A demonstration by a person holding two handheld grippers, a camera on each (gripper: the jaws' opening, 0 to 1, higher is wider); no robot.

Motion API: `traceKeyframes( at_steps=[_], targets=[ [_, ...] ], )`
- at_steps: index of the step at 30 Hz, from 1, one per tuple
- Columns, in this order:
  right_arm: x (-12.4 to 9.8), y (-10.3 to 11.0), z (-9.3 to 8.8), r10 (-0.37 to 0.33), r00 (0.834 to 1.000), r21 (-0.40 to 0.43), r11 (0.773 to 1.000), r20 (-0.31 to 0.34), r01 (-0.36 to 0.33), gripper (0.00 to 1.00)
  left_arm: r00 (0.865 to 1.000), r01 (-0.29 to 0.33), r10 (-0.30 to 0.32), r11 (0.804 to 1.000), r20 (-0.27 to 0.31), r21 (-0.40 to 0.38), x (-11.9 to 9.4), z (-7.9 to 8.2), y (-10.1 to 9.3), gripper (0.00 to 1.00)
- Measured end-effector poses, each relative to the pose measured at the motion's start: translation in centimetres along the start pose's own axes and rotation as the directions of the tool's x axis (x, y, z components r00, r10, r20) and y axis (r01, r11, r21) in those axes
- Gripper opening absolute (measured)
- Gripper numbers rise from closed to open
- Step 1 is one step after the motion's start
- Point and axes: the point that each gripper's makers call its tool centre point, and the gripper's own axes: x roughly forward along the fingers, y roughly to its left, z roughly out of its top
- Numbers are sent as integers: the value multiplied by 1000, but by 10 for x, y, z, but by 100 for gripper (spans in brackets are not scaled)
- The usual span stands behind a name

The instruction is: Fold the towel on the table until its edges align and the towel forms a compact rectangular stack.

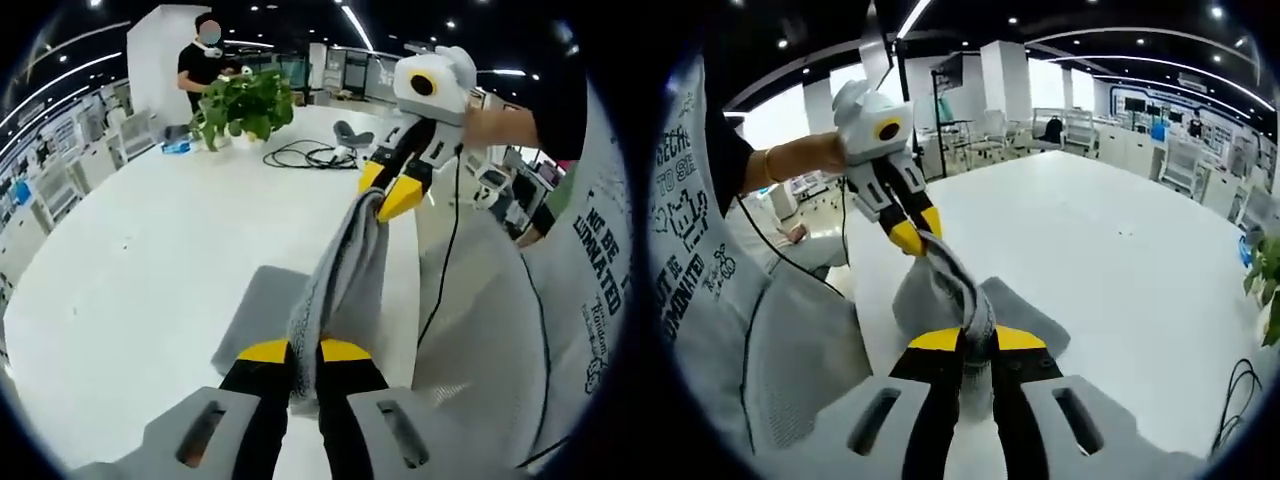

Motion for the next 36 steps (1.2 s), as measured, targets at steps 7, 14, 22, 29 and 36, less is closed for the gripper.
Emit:
traceKeyframes(
  at_steps=[7, 14, 22, 29, 36],
  targets=[
    [23, -29, -13, -29, 999, 52, 998, -22, 30, 9, 1000, -9, 9, 999, -11, -44, 19, -9, 15, 9],
    [50, -51, -35, -27, 996, 91, 995, -83, 35, 9, 999, -12, 9, 996, -39, -85, 43, -24, 32, 9],
    [72, -69, -48, -15, 991, 150, 988, -131, 34, 9, 996, -7, -1, 996, -86, -94, 62, -38, 47, 9],
    [86, -79, -67, 5, 983, 193, 981, -183, 31, 9, 994, 10, -22, 994, -109, -111, 81, -50, 55, 10],
    [93, -88, -74, 8, 982, 248, 968, -188, 39, 12, 995, 4, -21, 986, -100, -166, 88, -57, 65, 13]
  ],
)
